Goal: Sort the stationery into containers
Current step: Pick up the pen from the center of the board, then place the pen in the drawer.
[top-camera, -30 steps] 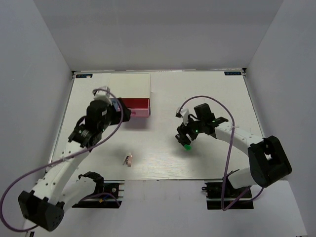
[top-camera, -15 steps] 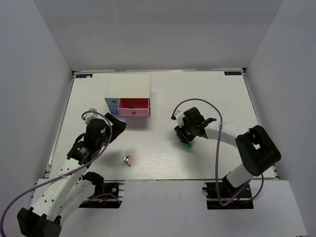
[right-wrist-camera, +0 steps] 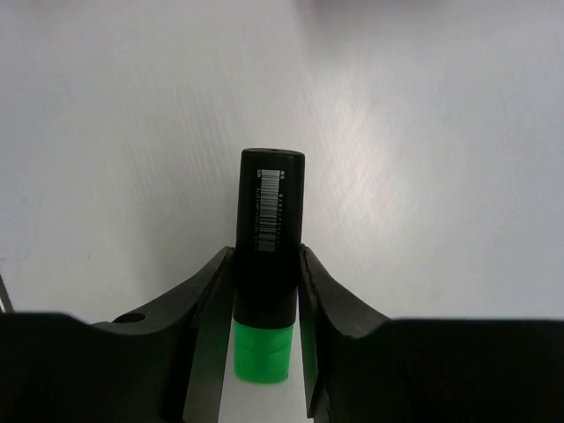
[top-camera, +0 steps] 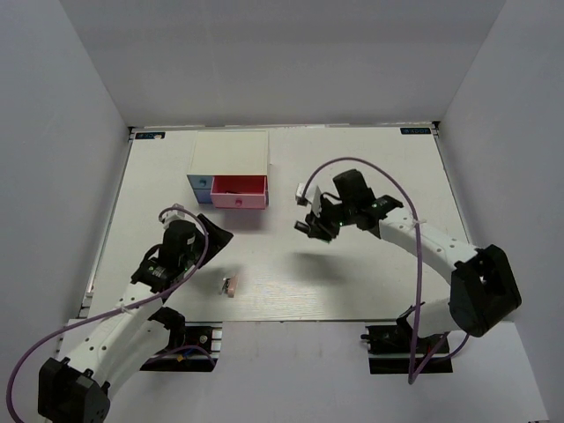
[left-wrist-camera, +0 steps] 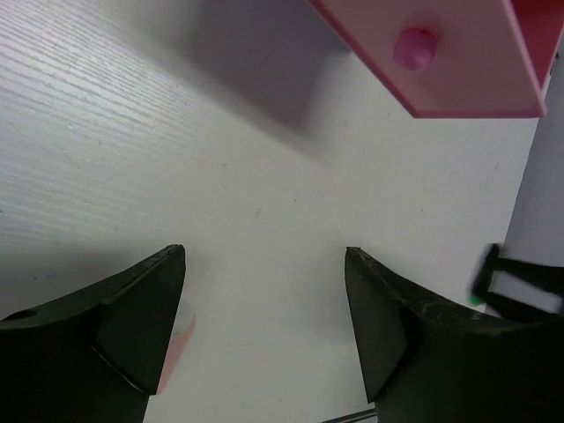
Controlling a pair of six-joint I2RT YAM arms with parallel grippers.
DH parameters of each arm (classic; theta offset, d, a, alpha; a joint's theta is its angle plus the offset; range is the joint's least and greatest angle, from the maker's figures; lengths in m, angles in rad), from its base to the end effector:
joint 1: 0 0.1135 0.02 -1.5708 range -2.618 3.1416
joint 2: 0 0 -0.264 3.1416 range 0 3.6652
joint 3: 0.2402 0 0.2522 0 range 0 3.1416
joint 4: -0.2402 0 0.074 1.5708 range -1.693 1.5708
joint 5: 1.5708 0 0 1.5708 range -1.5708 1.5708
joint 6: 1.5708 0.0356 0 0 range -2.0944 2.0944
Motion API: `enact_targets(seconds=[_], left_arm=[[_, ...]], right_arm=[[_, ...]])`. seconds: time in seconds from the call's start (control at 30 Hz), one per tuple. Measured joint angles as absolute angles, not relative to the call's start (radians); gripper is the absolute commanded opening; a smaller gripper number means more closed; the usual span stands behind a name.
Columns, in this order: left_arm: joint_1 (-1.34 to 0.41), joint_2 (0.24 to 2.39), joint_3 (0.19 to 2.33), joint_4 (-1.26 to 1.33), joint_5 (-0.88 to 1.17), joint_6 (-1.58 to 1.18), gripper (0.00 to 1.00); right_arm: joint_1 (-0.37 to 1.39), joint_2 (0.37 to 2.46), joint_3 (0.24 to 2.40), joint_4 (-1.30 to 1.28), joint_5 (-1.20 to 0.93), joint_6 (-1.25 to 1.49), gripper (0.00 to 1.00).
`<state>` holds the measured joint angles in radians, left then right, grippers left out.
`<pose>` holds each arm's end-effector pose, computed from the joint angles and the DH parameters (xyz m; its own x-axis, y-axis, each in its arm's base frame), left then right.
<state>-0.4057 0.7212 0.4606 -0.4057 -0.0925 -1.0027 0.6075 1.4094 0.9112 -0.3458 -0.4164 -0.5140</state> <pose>0.1482 -0.0601 0.2150 -0.5806 -0.6641 -0.4711 -0.3032 0.7133 -0.6319 0.2317 0.1786 0.2301 -0.1692 -0.6652 -0.7272 -0.9484 0.3106 -0.0635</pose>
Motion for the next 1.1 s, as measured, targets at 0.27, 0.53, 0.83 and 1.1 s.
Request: enact_targets(seconds=[0.27,0.53,0.83,1.1], left_arm=[[-0.406,0.745,0.433,-0.369,-0.045,-1.003,0.81],[-0.406,0.75,0.416,-0.34,-0.033,-1.003,0.81],[-0.406,0.752,0.416,-0.332,-0.024,-1.003,0.81],[-0.406,0.776,0.406,-0.257,0.017,-1.004,0.81]], right_arm=[[0.615,1.453,1.305,-0.315,-0.684,-0.66,0.1],[0.669,1.689,1.467,-0.113,-0.776,-0.604,0.12],[0.714,1.874,1.589,0.078,-0.769,-0.492,0.17],[0.714,1.954,1.614,0.15,-0.767,-0.479,0.26]])
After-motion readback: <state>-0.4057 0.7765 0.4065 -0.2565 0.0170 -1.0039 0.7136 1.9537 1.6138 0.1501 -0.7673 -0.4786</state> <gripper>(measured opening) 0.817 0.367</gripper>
